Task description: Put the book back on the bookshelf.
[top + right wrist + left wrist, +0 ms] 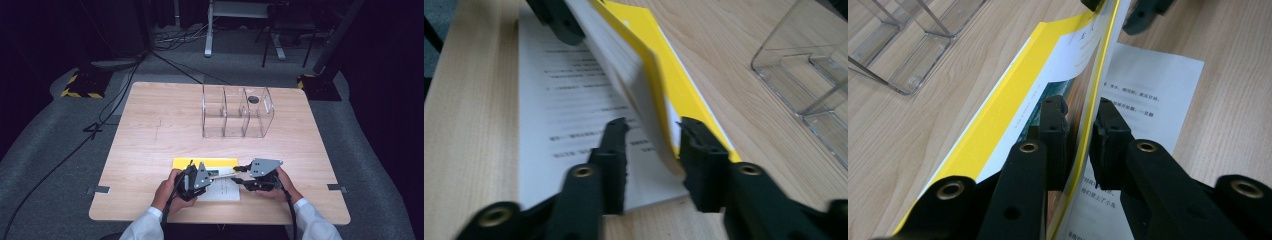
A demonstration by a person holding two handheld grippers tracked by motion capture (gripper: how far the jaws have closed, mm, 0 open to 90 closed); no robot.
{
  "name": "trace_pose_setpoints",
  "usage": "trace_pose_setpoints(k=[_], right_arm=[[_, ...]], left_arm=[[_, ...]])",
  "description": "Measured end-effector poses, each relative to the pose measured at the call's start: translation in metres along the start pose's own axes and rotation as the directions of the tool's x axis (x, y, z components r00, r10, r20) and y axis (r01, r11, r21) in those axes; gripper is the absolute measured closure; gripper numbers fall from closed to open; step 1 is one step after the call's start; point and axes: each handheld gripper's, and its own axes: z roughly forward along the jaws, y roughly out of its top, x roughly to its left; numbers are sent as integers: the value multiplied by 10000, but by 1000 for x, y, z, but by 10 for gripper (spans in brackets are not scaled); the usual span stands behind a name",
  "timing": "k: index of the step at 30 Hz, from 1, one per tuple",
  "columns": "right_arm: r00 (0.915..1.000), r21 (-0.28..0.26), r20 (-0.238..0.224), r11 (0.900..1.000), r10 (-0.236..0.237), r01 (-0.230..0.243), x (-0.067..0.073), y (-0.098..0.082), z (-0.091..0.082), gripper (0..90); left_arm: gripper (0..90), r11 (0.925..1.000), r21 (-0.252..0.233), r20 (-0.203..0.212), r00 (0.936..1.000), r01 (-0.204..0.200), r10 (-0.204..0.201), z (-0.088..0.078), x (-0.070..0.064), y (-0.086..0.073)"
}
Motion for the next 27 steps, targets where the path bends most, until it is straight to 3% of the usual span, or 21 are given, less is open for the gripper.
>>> trace_pose_setpoints(k=[3, 5, 6, 7, 8, 11, 14, 19, 20, 23, 25, 27], right_arm=[[9998, -302, -179, 9995, -49, 43, -3, -2, -1, 731], [9982, -179, -9, 9980, -608, 608, 1, 1, -2, 758], [9966, -86, 28, 9966, -825, 825, 3, 3, -2, 770], [9942, -69, 15, 9942, -1076, 1076, 5, 6, -3, 791], [9931, -127, 4, 9930, -1172, 1172, 7, 8, -4, 808], [9907, -94, 149, 9907, -1353, 1355, 9, 15, -9, 820], [9888, -96, 48, 9887, -1493, 1494, 11, 20, -12, 834], [9820, -11, 76, 9820, -1888, 1889, 14, 31, -16, 850], [9819, -39, 60, 9819, -1895, 1896, 15, 33, -18, 851], [9783, 64, 124, 9783, -2070, 2070, 16, 38, -21, 851], [9763, 129, 178, 9764, -2156, 2154, 17, 40, -23, 849], [9793, 33, 327, 9799, -1997, 1997, 15, 41, -25, 830]], left_arm=[[772, 9998, -98, 234, 9996, 180, -178, -1, 4, -2], [749, 9994, -126, 338, 9989, 320, -315, -2, 6, -2], [726, 9992, -177, 221, 9991, 369, -365, -2, 8, -1], [640, 9988, -106, -60, 9988, 476, -477, -2, 8, 0], [591, 9990, 3, -333, 9984, 455, -454, -2, 8, 3], [608, 9996, -52, -187, 9995, 261, -262, -5, 8, 7], [592, 9997, 217, -203, 9998, 76, -72, -3, 7, 13], [516, 9993, 356, -303, 9994, -140, 150, -5, 4, 26], [521, 9989, 367, -258, 9993, -276, 286, -6, 4, 28], [672, 9973, 444, -90, 9983, -577, 581, -7, 6, 29], [721, 9961, 398, 34, 9969, -782, 781, -7, 6, 29], [769, 9963, 319, 96, 9968, -802, 799, -7, 5, 27]])
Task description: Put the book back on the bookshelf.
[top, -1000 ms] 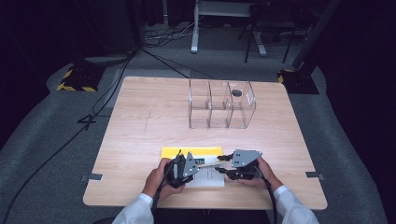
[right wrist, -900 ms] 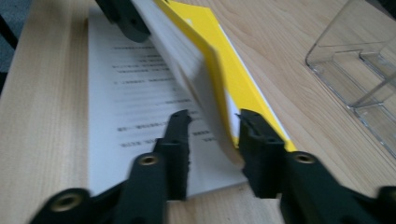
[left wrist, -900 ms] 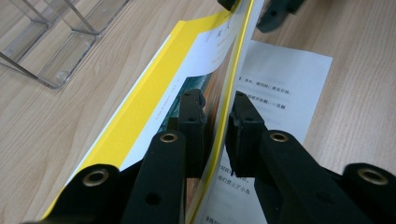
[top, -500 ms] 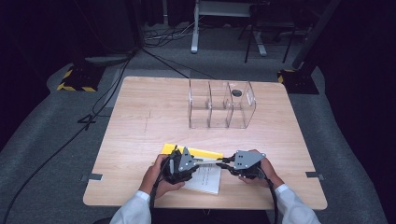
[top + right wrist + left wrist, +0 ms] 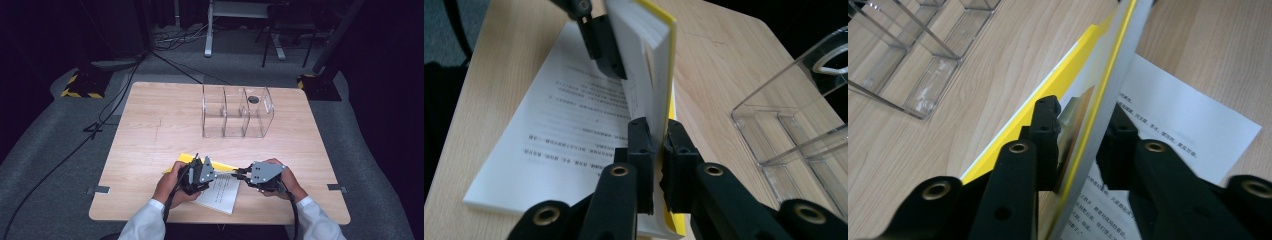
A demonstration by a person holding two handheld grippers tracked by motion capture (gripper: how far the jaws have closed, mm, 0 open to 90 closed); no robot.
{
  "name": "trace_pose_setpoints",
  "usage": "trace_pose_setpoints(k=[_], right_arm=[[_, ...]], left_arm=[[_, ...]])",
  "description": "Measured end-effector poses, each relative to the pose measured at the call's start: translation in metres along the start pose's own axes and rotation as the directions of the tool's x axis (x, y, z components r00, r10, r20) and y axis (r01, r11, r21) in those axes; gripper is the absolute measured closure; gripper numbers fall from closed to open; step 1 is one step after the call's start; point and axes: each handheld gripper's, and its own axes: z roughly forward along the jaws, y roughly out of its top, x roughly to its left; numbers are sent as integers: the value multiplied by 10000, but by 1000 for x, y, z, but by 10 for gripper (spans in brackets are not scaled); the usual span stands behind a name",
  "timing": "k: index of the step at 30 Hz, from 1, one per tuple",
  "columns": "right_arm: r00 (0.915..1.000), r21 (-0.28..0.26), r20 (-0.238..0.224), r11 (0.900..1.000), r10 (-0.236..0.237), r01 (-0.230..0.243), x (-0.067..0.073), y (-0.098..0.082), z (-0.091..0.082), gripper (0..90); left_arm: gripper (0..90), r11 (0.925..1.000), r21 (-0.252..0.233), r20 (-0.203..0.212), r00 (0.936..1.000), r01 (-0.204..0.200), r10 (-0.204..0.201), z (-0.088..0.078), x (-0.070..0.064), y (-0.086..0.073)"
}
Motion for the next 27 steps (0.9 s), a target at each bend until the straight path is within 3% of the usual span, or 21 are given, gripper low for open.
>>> trace_pose_setpoints(k=[3, 5, 9, 12, 15, 16, 20, 22, 27], right_arm=[[9984, -397, 62, 9977, 556, -553, -3, -3, -3, 769], [9926, -911, 86, 9886, 1208, -1195, -8, -8, -10, 641], [9667, -1152, 389, 9621, 2531, -2473, -22, -29, -21, 521], [9417, -681, 642, 9429, 3302, -3260, -29, -51, -20, 449], [9242, 241, 1202, 9296, 3625, -3678, -32, -69, -8, 371], [9173, 475, 1103, 9198, 3827, -3895, -33, -75, -4, 346], [9050, 532, 1061, 9065, 4120, -4189, -30, -80, 9, 300], [9094, 490, 1139, 9120, 4000, -4073, -28, -76, 13, 291], [9115, 445, 776, 9119, 4040, -4079, -20, -71, 19, 279]], left_arm=[[799, 9992, -391, 12, 10000, 7, -6, 1, 0, -5], [803, 9977, -627, 234, 9995, 247, -233, 2, 1, -11], [806, 9914, -1172, 404, 9977, 589, -545, -3, 5, -19], [807, 9870, -1447, 277, 9974, 701, -668, -8, 6, -21], [807, 9822, -1674, 148, 9964, 848, -835, -10, 7, -23], [807, 9806, -1744, 118, 9959, 900, -893, -11, 7, -23], [808, 9710, -2092, 118, 9932, 1161, -1162, -16, 8, -24], [809, 9667, -2244, 192, 9924, 1228, -1216, -18, 9, -23], [812, 9755, -2022, 130, 9962, 868, -859, -16, 5, -18]])
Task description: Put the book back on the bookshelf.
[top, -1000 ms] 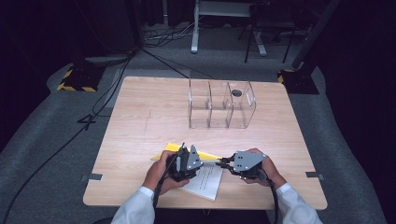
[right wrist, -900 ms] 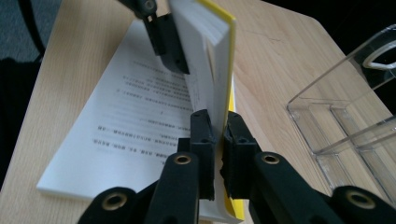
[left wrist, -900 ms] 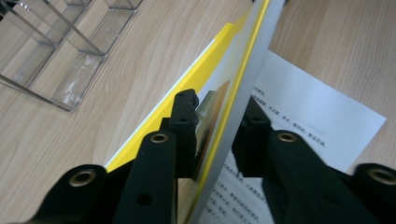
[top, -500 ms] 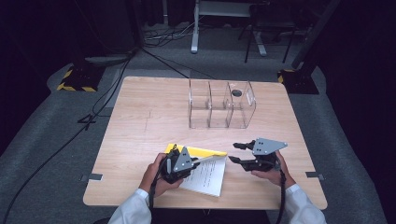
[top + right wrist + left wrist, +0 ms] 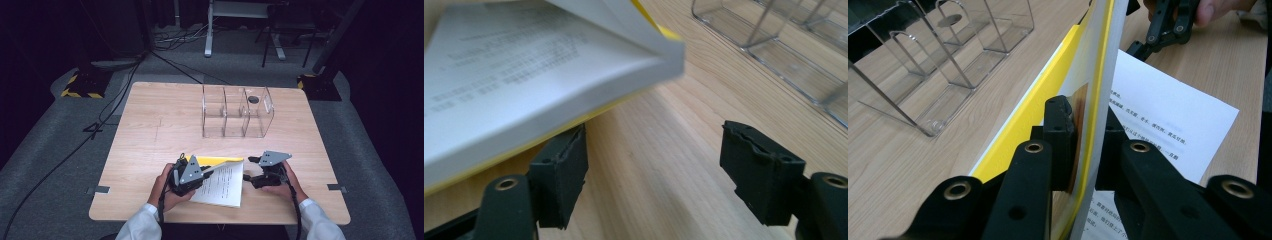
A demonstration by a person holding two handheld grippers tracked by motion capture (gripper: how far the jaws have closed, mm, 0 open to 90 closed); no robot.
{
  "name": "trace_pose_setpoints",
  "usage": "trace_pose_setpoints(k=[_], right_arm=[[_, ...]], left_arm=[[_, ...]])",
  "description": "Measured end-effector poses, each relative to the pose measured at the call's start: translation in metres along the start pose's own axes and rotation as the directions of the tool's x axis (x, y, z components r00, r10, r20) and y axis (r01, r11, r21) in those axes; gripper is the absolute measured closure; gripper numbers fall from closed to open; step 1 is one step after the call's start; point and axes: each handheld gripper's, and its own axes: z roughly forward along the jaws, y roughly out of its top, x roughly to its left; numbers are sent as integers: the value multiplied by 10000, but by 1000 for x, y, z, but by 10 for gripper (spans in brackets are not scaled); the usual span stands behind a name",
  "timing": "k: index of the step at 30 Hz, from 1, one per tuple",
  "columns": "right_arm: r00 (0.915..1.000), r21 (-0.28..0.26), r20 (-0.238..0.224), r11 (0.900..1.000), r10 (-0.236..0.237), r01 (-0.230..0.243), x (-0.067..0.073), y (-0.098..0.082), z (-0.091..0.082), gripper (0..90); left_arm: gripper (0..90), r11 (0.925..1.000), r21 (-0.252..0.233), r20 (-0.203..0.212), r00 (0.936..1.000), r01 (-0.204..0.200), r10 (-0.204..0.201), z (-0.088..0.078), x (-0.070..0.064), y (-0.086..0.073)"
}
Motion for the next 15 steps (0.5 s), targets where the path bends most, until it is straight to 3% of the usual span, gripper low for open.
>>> trace_pose_setpoints(k=[3, 6, 9, 12, 15], right_arm=[[9995, -301, 259, 9994, -163, 171, 5, 3, -5, 308], [9997, -956, 140, 9952, 201, -187, 4, 7, -17, 319], [9992, -1496, 347, 9886, 219, -165, 5, 13, -28, 334], [9982, -1924, 558, 9813, 205, -94, 4, 19, -40, 334], [9953, -2450, 829, 9691, 494, -277, 0, 25, -53, 334]], left_arm=[[813, 9998, -195, -39, 9999, 96, -97, 0, 1, 1], [816, 9983, -570, 60, 9999, 144, -141, -3, 4, 5], [820, 9959, -884, 171, 9997, 210, -196, -1, 5, 10], [827, 9888, -1416, 377, 9984, 482, -432, 3, 5, 15], [826, 9806, -1834, 586, 9965, 689, -590, 5, 6, 19]])
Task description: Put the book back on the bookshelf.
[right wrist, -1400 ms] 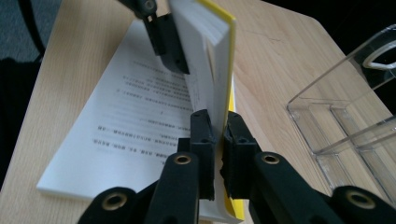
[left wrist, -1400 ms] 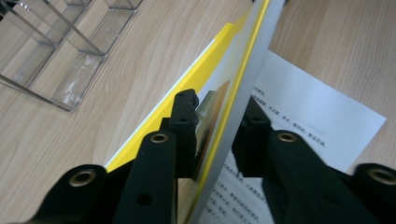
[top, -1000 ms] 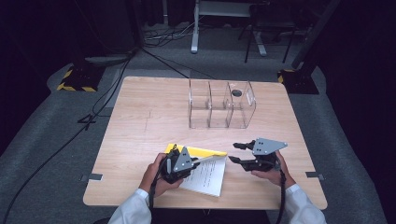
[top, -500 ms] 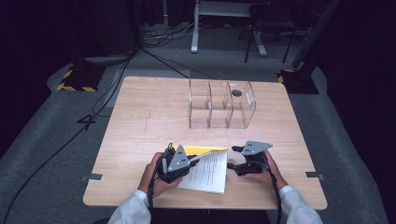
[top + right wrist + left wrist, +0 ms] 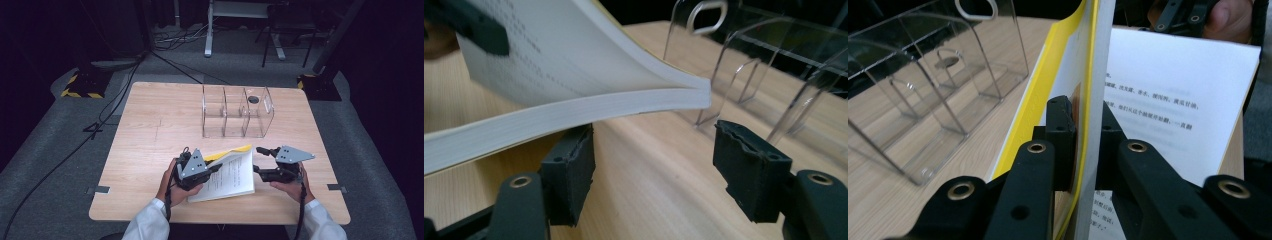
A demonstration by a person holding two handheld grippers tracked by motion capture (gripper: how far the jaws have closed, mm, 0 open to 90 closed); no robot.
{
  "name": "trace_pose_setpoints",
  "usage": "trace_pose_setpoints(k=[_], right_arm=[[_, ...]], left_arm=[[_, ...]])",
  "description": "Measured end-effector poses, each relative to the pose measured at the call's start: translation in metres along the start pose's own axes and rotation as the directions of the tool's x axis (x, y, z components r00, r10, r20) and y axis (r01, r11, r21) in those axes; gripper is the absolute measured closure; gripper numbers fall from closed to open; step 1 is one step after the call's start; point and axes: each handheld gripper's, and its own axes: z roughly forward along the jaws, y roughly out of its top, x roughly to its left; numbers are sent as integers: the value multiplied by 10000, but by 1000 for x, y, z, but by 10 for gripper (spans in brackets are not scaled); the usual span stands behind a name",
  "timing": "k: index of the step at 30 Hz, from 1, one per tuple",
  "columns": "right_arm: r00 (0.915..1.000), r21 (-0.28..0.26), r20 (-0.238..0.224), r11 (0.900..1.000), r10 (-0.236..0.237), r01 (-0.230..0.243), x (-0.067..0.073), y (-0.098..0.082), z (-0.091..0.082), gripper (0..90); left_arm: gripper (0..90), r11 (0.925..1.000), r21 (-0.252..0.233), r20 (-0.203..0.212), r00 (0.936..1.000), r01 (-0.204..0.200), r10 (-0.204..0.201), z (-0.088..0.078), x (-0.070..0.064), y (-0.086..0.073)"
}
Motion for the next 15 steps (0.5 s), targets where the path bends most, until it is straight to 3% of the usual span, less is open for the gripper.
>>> trace_pose_setpoints(k=[3, 7, 9, 15], right_arm=[[9998, -441, 50, 9988, 196, -193, -4, 6, -8, 334], [9991, -798, 192, 9962, 378, -362, -6, 13, -13, 334], [9991, -880, 107, 9953, 418, -407, -4, 17, -11, 335], [9996, -1125, -264, 9936, -76, 46, 9, 37, -3, 334]], left_arm=[[825, 9997, -258, 107, 9999, 44, -41, 3, -1, 4], [819, 9998, -170, 201, 9997, -137, 141, 5, -3, 8], [813, 9998, -217, 231, 9997, -43, 48, 2, -2, 7], [824, 9984, -470, 128, 9994, 321, -315, -19, 2, -5]])
